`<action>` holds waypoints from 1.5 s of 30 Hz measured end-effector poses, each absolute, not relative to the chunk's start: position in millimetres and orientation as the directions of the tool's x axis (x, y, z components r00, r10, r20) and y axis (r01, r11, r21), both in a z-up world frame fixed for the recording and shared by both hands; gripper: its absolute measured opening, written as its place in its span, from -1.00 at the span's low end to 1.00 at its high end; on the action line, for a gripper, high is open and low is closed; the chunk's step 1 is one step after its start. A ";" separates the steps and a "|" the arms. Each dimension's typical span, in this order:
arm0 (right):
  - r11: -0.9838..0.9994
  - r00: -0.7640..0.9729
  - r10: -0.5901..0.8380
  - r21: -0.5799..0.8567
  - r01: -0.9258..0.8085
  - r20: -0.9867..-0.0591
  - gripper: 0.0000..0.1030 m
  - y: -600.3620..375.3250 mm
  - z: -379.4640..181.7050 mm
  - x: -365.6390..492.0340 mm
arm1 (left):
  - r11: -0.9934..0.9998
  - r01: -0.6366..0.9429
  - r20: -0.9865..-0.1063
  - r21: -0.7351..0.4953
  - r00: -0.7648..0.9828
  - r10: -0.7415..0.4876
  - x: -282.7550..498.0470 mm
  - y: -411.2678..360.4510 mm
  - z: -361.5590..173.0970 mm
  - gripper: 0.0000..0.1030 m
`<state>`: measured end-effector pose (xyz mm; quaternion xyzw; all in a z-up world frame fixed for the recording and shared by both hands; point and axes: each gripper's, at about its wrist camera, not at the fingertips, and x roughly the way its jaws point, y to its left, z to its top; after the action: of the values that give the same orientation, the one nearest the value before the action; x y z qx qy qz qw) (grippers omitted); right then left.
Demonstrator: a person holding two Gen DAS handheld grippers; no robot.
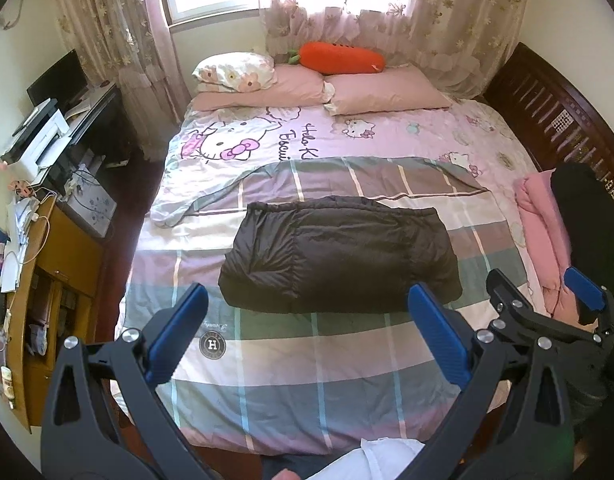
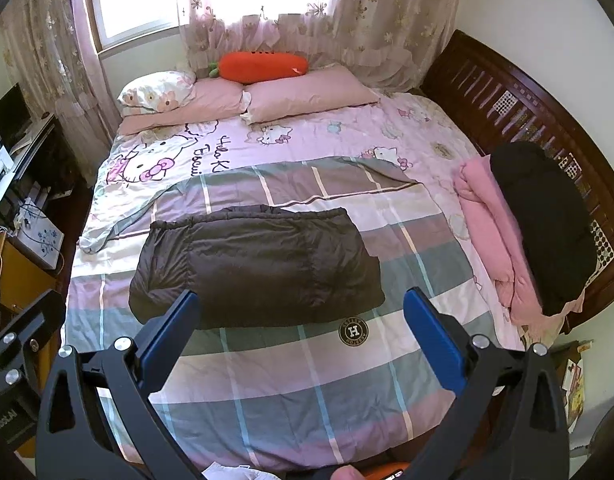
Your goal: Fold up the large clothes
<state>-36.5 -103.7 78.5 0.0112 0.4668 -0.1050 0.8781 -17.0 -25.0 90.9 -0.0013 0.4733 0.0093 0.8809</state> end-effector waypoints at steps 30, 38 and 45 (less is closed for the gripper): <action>0.970 0.530 -0.190 -0.075 0.230 -0.827 0.97 -115.7 74.8 -34.0 | 1.000 0.030 -0.840 0.009 0.543 -0.009 -8.0 -30.3 86.6 0.96; 0.970 0.528 -0.191 -0.075 0.233 -0.827 0.97 -115.8 74.9 -34.3 | 0.999 0.047 -0.843 0.005 0.538 -0.021 -4.2 -28.3 82.6 0.96; 0.970 0.527 -0.191 -0.076 0.233 -0.828 0.97 -116.3 74.8 -33.8 | 0.998 0.055 -0.834 0.029 0.552 -0.006 -4.8 -31.8 83.3 0.96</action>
<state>-33.8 -116.3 74.8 0.0219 0.4707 -0.1214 0.8736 -4.8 -31.8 83.3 0.0259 0.4729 -0.0174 0.8805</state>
